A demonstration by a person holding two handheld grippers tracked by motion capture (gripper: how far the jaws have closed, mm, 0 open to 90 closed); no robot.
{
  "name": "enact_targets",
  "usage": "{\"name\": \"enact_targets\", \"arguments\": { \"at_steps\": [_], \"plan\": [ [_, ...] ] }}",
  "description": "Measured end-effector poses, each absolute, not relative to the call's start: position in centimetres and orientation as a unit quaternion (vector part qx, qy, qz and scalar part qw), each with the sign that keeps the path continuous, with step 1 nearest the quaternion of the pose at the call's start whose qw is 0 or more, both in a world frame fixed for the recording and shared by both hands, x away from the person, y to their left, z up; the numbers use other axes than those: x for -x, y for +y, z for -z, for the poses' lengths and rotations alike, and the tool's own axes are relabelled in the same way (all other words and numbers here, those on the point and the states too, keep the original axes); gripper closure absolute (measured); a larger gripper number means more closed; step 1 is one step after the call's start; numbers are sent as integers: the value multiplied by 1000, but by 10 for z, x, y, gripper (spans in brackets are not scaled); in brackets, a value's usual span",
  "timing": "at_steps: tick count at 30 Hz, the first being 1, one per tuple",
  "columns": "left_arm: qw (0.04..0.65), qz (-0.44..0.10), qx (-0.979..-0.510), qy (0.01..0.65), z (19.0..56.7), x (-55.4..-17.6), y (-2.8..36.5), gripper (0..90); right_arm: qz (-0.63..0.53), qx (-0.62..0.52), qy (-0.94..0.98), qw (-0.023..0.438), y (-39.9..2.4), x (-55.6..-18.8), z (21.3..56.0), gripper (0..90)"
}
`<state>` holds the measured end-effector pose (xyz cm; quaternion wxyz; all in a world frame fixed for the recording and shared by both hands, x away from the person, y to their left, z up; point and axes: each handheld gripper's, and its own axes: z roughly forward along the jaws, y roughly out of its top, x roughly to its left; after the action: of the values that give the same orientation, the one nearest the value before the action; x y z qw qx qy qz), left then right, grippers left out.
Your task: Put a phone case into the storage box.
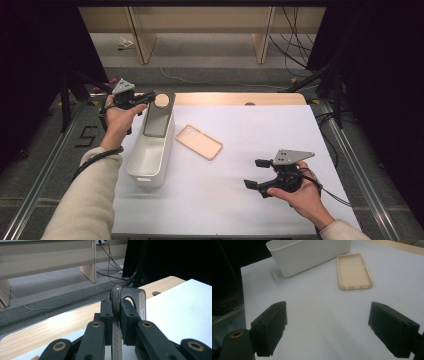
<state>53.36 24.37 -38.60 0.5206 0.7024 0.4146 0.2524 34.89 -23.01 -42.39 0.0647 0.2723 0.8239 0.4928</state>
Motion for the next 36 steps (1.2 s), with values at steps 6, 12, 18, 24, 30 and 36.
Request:
{"name": "enact_targets", "arguments": {
  "at_steps": [6,12,18,24,30,36],
  "plan": [
    [511,-252,-706,421,389,-535,245,804,-493,-272,824,64,-230,-349,424,162],
    [495,-253,-713,427,393,-538,245,795,-493,-272,824,64,-230,-349,424,163],
    [479,-258,-719,432,394,-540,243,786,-493,-272,824,63,-229,-349,425,162],
    [459,-265,-727,436,395,-542,241,777,-493,-271,825,63,-229,-349,424,162],
    [443,-272,-729,445,395,-543,241,763,-492,-270,825,62,-229,-349,425,162],
    [435,-278,-730,448,391,-543,243,743,-492,-270,825,61,-229,-349,425,163]
  ]
}}
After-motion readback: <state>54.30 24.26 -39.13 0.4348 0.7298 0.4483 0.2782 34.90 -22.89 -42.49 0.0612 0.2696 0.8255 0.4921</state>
